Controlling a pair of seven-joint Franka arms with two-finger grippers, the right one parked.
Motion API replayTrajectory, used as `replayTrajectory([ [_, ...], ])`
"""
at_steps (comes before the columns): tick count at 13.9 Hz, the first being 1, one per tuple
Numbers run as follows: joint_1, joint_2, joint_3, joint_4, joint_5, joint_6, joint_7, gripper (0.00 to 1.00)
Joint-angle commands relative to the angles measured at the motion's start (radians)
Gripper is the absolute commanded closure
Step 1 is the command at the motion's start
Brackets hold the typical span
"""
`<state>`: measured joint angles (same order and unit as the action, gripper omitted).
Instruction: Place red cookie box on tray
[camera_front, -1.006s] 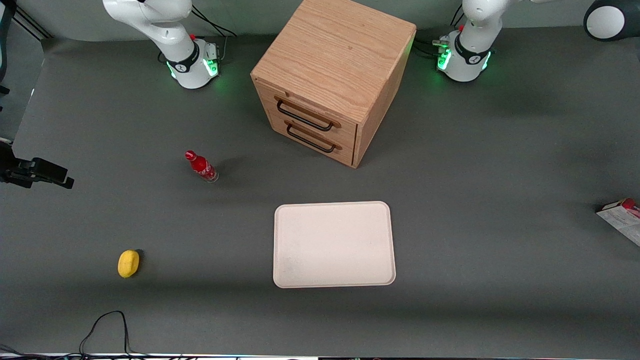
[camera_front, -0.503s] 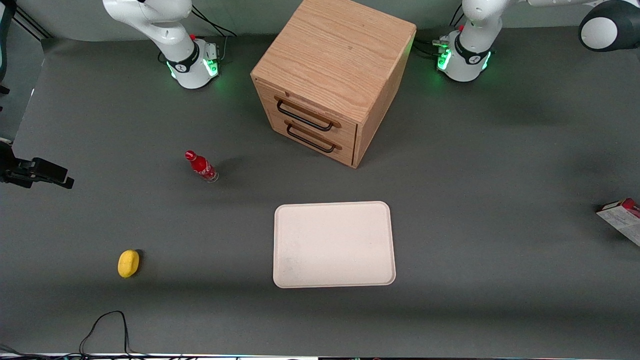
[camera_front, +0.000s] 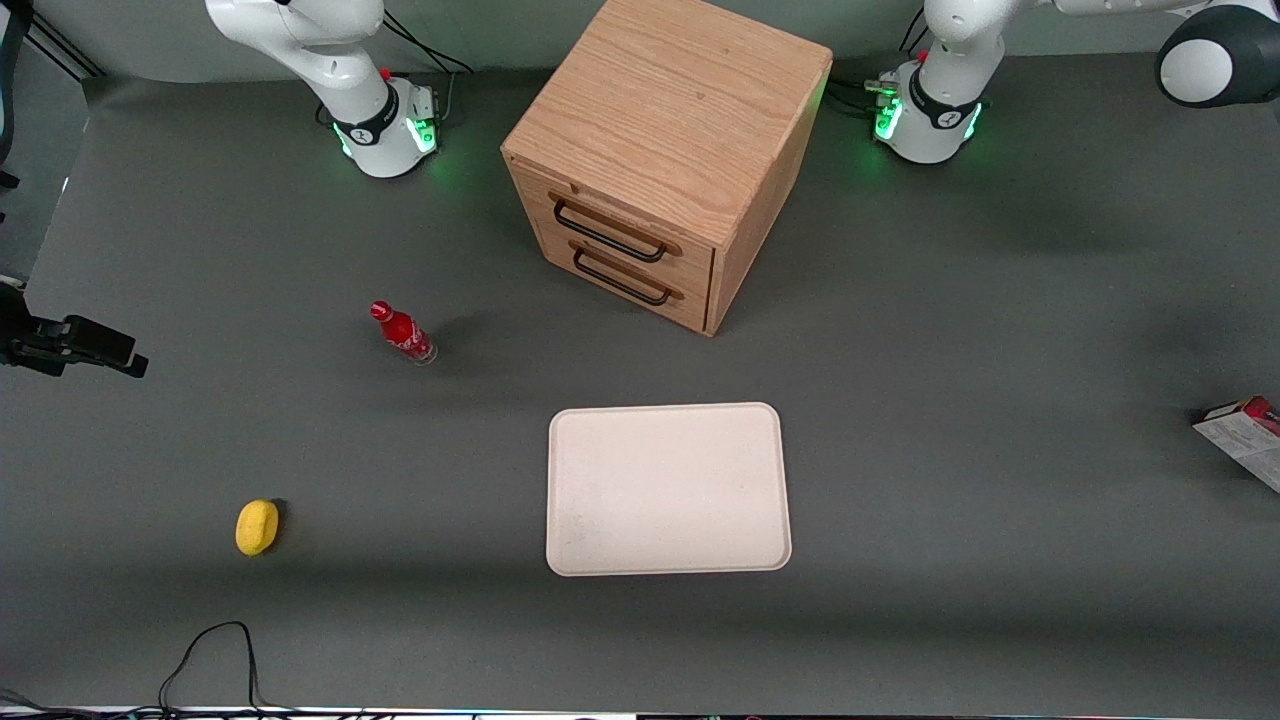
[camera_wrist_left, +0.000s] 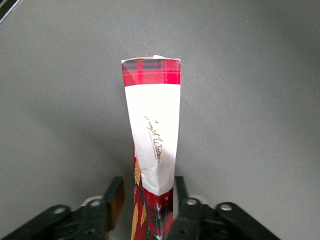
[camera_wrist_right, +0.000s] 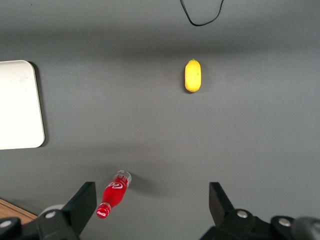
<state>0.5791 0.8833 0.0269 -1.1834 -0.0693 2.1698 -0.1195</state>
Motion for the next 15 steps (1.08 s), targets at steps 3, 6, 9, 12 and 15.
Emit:
replayTrajectory([
  [3,-0.005,-0.001,0.004,-0.002,-0.009,0.008,-0.012,1.00],
  [6,-0.005,-0.007,0.004,-0.001,-0.009,0.001,-0.011,1.00],
  [9,-0.004,-0.042,0.004,0.010,-0.006,-0.044,-0.005,1.00],
  [12,0.002,-0.067,0.005,0.157,-0.004,-0.232,-0.005,1.00],
  [15,0.007,-0.096,0.014,0.290,-0.001,-0.427,-0.003,1.00],
])
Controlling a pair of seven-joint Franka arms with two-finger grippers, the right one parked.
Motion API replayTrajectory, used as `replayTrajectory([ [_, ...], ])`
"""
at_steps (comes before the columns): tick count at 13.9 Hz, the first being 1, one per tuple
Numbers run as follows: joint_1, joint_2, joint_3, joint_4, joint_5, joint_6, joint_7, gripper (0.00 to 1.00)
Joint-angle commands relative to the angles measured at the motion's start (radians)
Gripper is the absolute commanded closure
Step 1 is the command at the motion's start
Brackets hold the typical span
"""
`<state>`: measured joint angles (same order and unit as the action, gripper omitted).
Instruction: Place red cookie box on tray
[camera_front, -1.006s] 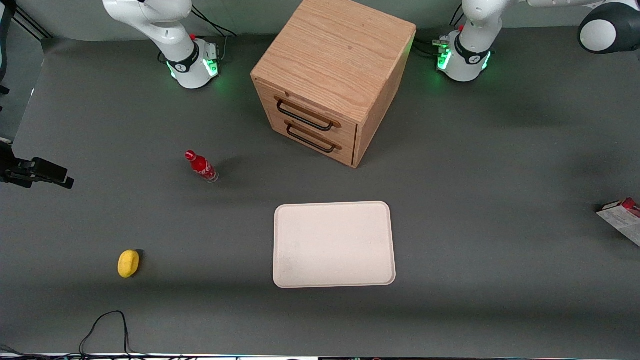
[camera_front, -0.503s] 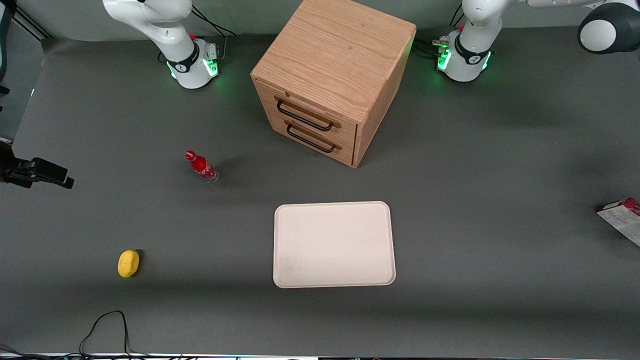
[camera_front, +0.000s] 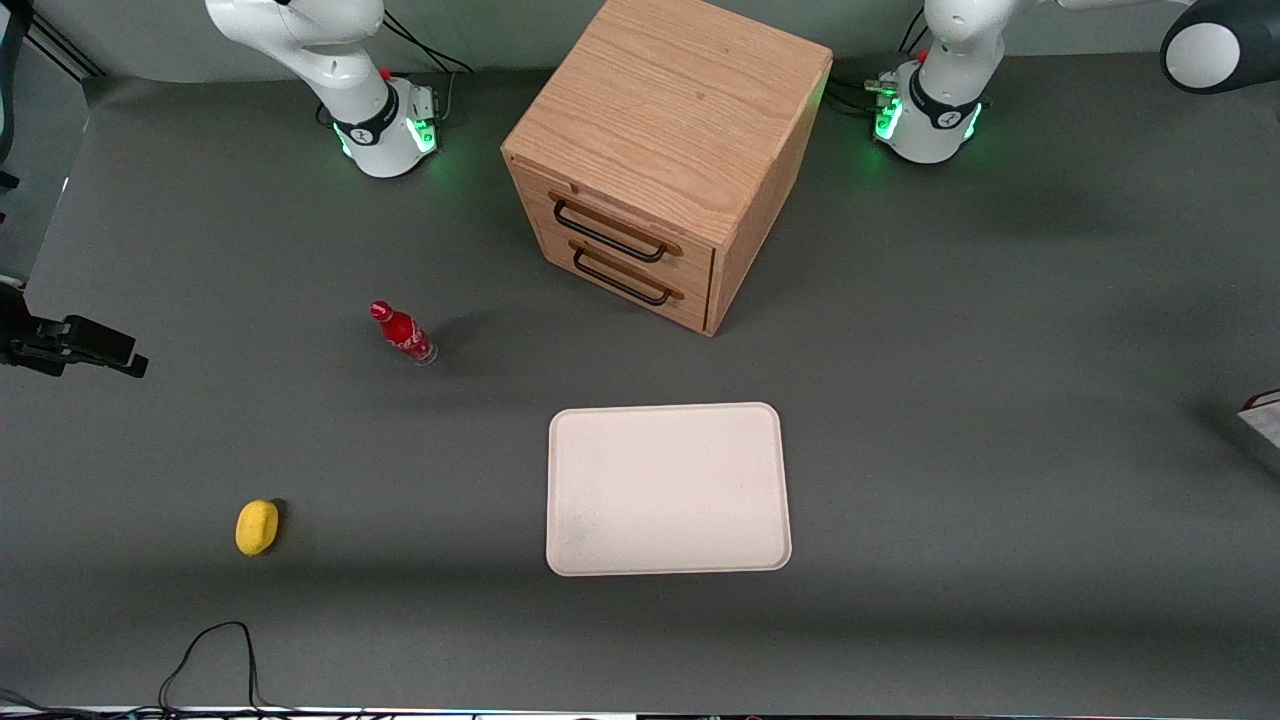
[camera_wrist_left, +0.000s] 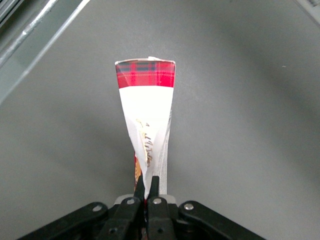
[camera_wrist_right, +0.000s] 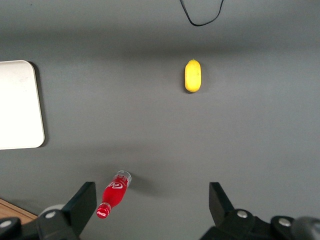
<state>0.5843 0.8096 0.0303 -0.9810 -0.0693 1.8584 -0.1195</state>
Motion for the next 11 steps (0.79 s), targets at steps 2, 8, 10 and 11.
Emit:
replayTrajectory([
  [2,0.003,-0.103,0.014,0.094,0.003,-0.189,-0.002,1.00],
  [8,-0.003,-0.250,-0.003,0.094,0.009,-0.361,0.023,1.00],
  [10,-0.043,-0.276,-0.021,0.094,0.011,-0.421,0.056,1.00],
  [11,-0.076,-0.286,-0.023,0.096,0.017,-0.454,0.095,1.00],
])
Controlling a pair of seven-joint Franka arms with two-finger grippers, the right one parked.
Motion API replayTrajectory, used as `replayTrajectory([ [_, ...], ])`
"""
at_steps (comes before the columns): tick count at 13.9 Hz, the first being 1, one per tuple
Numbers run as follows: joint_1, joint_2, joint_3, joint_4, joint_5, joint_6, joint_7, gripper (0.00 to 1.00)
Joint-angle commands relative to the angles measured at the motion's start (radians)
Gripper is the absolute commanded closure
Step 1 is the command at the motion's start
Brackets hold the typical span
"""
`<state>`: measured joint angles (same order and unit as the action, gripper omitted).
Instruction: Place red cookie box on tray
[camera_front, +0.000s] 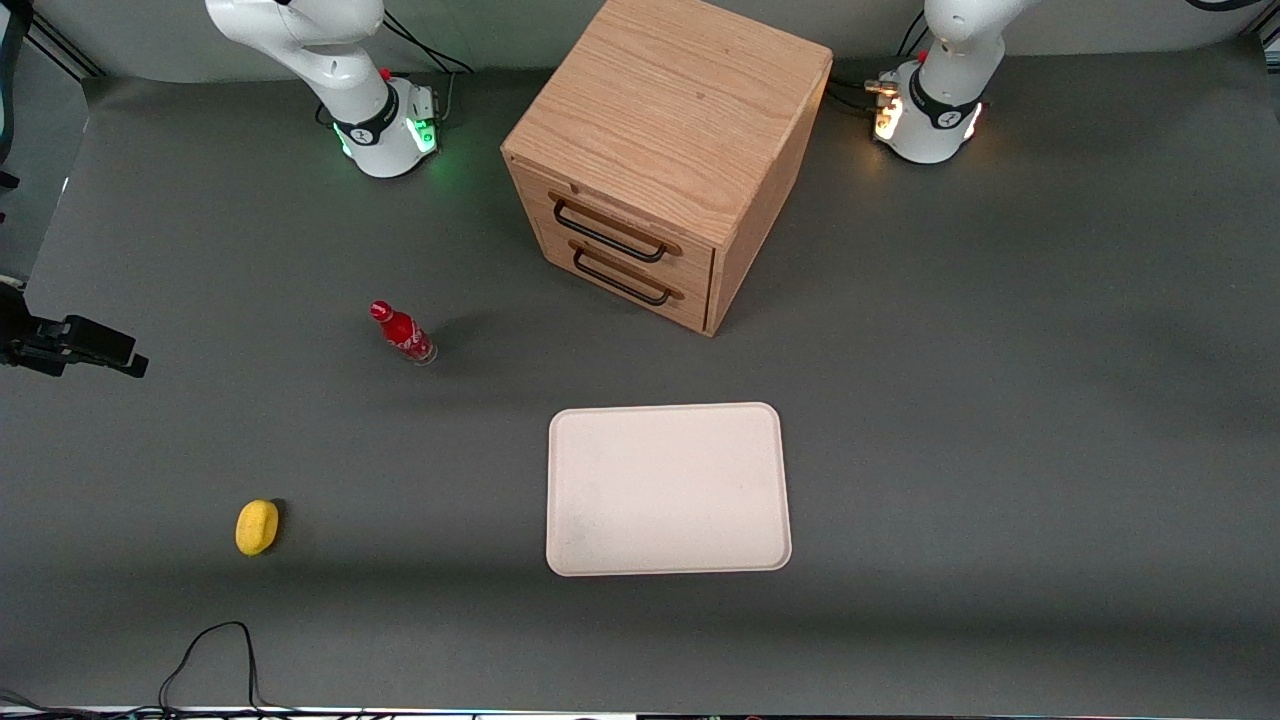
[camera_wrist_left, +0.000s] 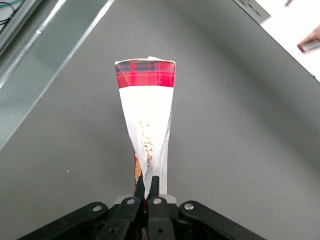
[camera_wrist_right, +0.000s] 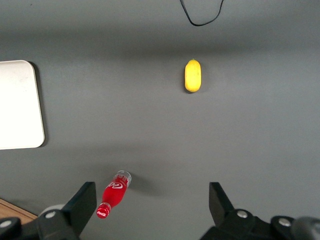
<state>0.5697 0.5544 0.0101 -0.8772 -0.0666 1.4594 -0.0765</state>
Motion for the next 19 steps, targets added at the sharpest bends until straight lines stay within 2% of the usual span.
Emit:
replayTrajectory([
  [1,-0.121,-0.040,-0.002,-0.006,0.045,-0.082,0.067,1.00],
  [2,-0.180,-0.053,-0.004,-0.008,0.074,-0.099,0.069,1.00],
  [6,-0.377,-0.067,-0.007,-0.006,0.077,-0.126,0.066,1.00],
  [11,-0.709,-0.051,0.004,-0.011,0.114,-0.106,0.043,1.00],
  [16,-0.976,-0.022,0.001,-0.014,0.114,-0.033,-0.247,1.00],
  [19,-1.070,-0.014,0.001,-0.014,0.113,0.001,-0.424,1.00],
])
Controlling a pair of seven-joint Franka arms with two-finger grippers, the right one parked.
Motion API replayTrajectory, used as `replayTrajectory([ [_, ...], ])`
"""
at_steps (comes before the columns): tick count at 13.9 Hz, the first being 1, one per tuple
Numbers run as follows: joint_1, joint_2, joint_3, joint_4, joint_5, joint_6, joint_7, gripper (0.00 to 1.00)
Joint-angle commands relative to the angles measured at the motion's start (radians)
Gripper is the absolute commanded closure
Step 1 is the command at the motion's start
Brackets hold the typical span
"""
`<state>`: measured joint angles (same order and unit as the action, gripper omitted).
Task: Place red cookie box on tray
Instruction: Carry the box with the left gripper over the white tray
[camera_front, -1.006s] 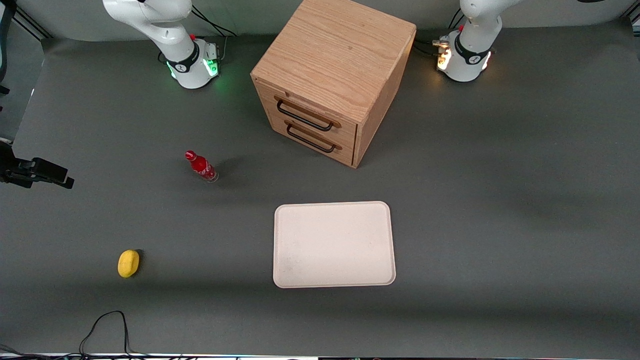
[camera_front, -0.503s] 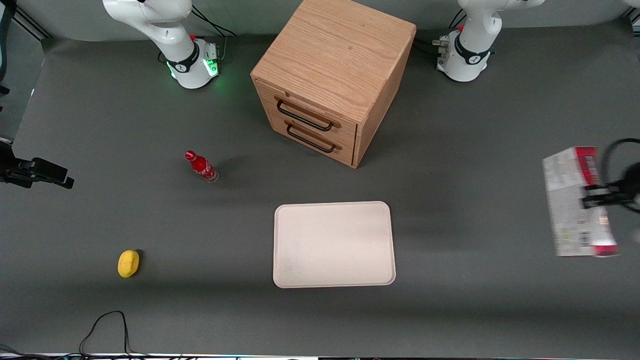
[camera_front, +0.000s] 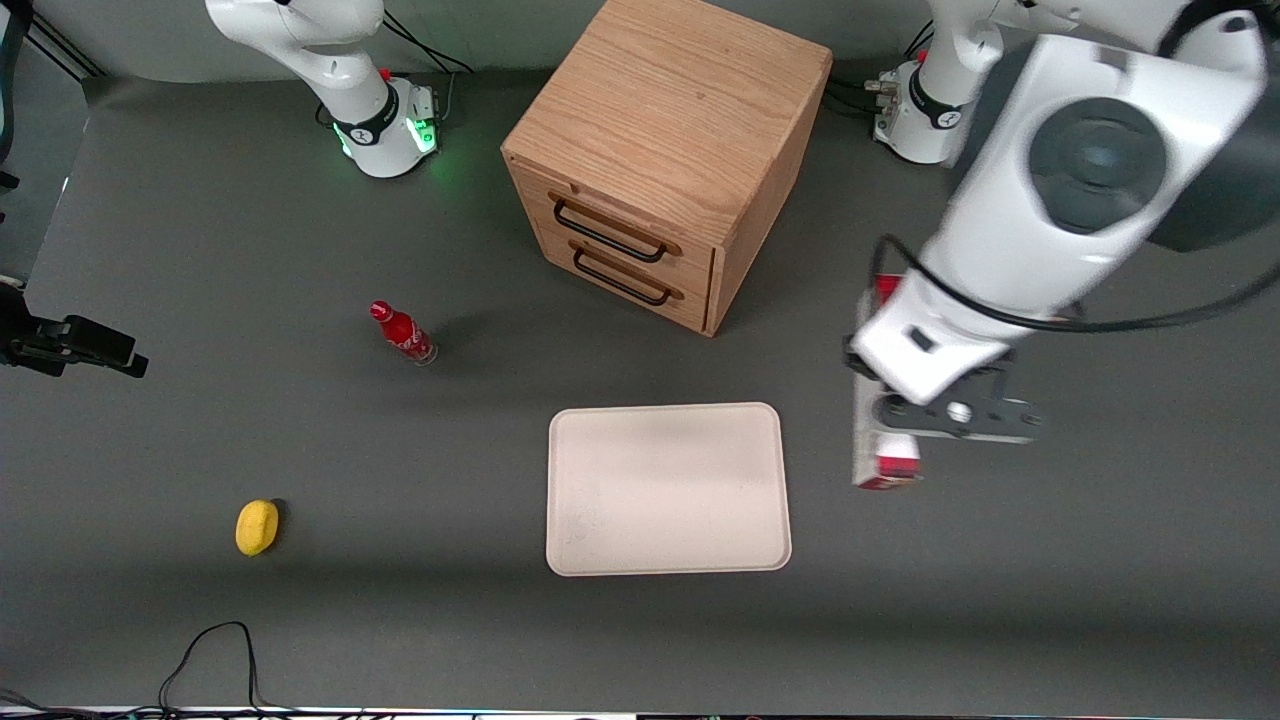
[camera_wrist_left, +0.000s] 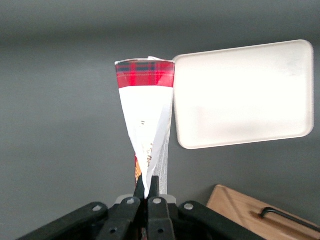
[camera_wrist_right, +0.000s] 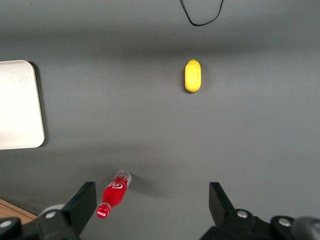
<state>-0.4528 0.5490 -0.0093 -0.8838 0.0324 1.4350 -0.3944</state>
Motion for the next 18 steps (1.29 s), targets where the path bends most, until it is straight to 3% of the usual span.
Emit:
replayTrajectory([
  [1,-0.066,-0.008,0.019,-0.007,0.014,0.031,-0.156,1.00],
  [7,-0.103,0.058,0.022,-0.032,0.012,0.067,-0.212,1.00],
  [13,-0.080,0.085,0.022,-0.285,0.009,0.395,-0.141,1.00],
  [18,-0.073,0.195,0.022,-0.319,-0.020,0.507,-0.130,1.00],
])
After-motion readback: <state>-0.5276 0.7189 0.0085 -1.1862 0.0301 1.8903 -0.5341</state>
